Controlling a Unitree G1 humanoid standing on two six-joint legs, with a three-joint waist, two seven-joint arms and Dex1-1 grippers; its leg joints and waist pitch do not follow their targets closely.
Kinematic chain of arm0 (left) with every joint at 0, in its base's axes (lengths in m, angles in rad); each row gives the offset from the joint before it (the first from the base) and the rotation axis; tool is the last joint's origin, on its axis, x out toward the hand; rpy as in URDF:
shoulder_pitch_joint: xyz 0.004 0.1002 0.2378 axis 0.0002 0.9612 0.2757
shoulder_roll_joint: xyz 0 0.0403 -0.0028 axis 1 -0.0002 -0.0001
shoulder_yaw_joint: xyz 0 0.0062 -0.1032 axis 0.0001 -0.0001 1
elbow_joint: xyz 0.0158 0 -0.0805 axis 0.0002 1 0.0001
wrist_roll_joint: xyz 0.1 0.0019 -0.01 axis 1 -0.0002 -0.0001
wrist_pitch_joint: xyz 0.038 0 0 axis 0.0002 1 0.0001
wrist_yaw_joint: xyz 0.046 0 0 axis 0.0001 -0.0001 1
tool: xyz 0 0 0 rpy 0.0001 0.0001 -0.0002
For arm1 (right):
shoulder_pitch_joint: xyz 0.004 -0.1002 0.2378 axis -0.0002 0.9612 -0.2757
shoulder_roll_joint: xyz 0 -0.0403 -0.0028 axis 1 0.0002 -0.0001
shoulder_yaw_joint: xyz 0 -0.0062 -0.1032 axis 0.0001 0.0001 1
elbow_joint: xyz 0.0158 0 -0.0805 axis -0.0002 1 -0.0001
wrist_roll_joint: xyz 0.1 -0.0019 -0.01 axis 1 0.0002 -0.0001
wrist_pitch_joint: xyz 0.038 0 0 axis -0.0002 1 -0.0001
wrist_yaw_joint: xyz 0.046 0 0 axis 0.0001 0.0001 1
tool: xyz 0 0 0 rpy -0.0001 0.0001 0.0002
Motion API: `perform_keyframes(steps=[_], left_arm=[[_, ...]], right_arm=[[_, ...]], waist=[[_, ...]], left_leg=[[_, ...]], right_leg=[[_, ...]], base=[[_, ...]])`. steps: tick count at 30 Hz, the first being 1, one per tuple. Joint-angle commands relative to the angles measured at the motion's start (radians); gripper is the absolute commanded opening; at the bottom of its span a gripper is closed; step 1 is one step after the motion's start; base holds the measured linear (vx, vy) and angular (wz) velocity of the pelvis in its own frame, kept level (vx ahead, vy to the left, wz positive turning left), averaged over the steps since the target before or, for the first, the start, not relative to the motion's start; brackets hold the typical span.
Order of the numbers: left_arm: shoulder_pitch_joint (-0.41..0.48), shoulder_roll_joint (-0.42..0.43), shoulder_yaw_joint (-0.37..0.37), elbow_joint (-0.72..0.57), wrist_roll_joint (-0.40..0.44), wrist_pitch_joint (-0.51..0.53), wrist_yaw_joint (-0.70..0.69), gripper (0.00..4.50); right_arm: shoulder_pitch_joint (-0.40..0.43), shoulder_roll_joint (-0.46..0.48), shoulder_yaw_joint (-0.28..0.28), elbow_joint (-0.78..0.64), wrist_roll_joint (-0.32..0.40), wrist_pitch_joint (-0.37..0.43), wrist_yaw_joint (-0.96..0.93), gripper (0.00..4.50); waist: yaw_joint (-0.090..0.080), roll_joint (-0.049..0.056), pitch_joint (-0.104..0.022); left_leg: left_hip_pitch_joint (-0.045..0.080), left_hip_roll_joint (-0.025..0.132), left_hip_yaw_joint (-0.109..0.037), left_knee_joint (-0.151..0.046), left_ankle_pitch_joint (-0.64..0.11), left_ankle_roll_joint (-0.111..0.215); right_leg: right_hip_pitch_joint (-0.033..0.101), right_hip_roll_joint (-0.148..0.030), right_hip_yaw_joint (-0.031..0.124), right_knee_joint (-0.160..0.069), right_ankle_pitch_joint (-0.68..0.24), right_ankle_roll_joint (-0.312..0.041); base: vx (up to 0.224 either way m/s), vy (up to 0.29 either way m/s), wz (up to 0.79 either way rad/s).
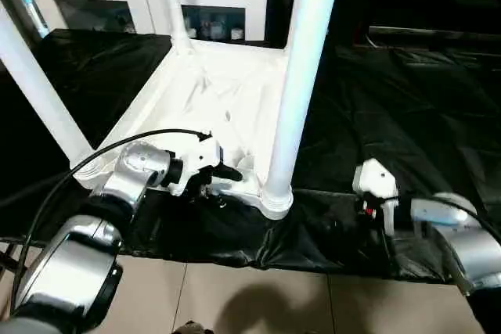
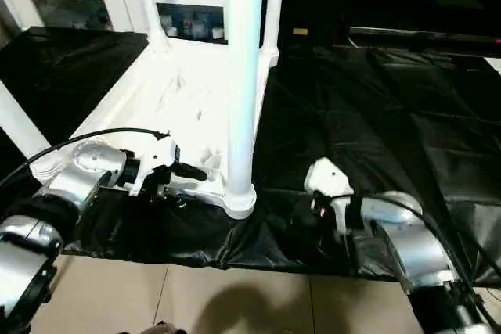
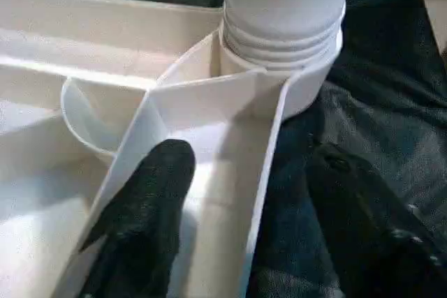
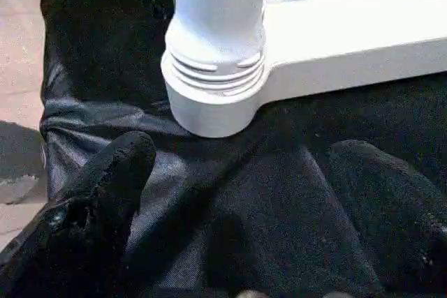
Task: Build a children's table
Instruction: Rotate table base
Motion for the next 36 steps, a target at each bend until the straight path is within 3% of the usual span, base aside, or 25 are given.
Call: perform_keyframes(steps=[1,3,19,20,29,36], left_arm=[[-0.022,0.004,-0.005,0.02,0.021,-0.015,-0.004,2.57],[-0.029,0.006,-0.004,0.039,0.023,-0.019,-0.006,2.41],[-0.07,0.014,0.027,0.14,0.05,-0.046,-0.031,1.27],[-0.071,0.013,0.028,0.142,0.05,-0.047,-0.032,1.27],[-0.077,0.013,0.029,0.159,0.07,-0.044,-0.053,0.4],[-0.08,0.013,0.029,0.166,0.08,-0.041,-0.056,0.05]], right_arm=[[0.006,-0.01,-0.005,-0.033,0.014,0.022,0.014,4.5],[0.011,-0.012,-0.008,-0.045,0.031,0.04,0.023,4.5],[0.013,-0.022,-0.01,-0.083,0.068,0.104,0.038,4.5],[0.013,-0.023,-0.01,-0.084,0.068,0.105,0.038,4.5],[0.011,-0.025,-0.009,-0.081,0.065,0.104,0.037,4.5],[0.01,-0.026,-0.008,-0.082,0.065,0.104,0.031,4.5]], waist=[[0.006,0.007,-0.068],[0.005,0.001,-0.068],[0.01,0.003,-0.068],[0.009,-0.003,-0.068],[0.012,0.001,-0.068],[0.004,0.0,-0.066]], left_leg=[[0.013,0.044,-0.027,-0.067,-0.217,0.045],[0.011,0.044,-0.026,-0.067,-0.211,0.049],[0.013,0.047,-0.027,-0.068,-0.212,0.044],[0.012,0.046,-0.026,-0.068,-0.21,0.045],[0.013,0.047,-0.026,-0.067,-0.201,0.046],[0.011,0.046,-0.027,-0.068,-0.215,0.046]], right_leg=[[0.056,-0.079,0.048,-0.081,-0.219,-0.197],[0.057,-0.078,0.048,-0.079,-0.199,-0.206],[0.056,-0.081,0.047,-0.079,-0.198,-0.217],[0.057,-0.08,0.047,-0.08,-0.196,-0.215],[0.056,-0.082,0.048,-0.079,-0.196,-0.214],[0.058,-0.083,0.046,-0.082,-0.214,-0.217]], base=[[0.0,0.0,0.0],[0.0,0.0,0.0],[0.0,0.0,0.0],[0.0,0.0,0.0],[0.0,0.0,0.0],[0.0,0.0,0.0]])
